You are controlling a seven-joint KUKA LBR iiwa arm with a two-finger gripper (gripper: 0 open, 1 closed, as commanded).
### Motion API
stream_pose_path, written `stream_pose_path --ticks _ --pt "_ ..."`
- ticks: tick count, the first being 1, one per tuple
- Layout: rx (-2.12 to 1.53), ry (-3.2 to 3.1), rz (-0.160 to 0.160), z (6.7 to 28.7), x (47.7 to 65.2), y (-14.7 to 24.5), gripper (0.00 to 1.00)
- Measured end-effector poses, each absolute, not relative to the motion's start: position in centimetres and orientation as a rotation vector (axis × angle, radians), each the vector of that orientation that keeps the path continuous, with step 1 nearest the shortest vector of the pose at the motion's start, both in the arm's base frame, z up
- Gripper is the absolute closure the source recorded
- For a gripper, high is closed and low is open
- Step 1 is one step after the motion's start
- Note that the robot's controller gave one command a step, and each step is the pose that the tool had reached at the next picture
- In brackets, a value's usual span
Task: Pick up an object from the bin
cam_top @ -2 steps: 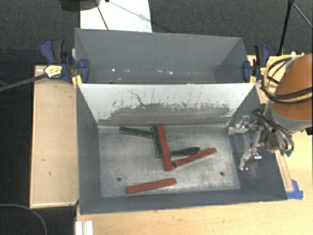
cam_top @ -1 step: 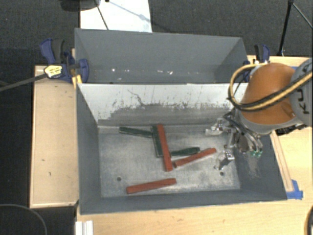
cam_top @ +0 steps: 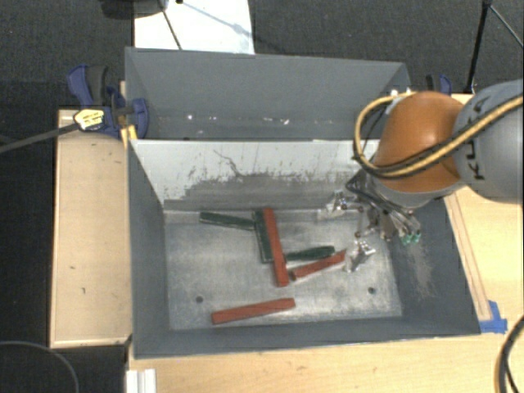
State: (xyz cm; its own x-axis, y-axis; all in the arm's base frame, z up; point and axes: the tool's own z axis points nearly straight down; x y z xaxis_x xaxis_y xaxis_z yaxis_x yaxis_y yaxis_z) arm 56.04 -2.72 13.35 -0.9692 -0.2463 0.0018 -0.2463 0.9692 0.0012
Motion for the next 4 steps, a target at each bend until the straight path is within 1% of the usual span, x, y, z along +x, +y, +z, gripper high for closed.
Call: stream_pose_path --ticks 1,2,3,4 --pt "0.39 -3.121 -0.001 14.2 56.6 -1.9 0.0" --pt "0.496 -3.107 0.0 9.4 55.3 -0.9 0.0" --pt "0.538 -3.114 0.002 7.6 54.8 -0.4 1.0" --pt "0.539 -3.114 0.002 7.6 54.8 -0.4 1.0"
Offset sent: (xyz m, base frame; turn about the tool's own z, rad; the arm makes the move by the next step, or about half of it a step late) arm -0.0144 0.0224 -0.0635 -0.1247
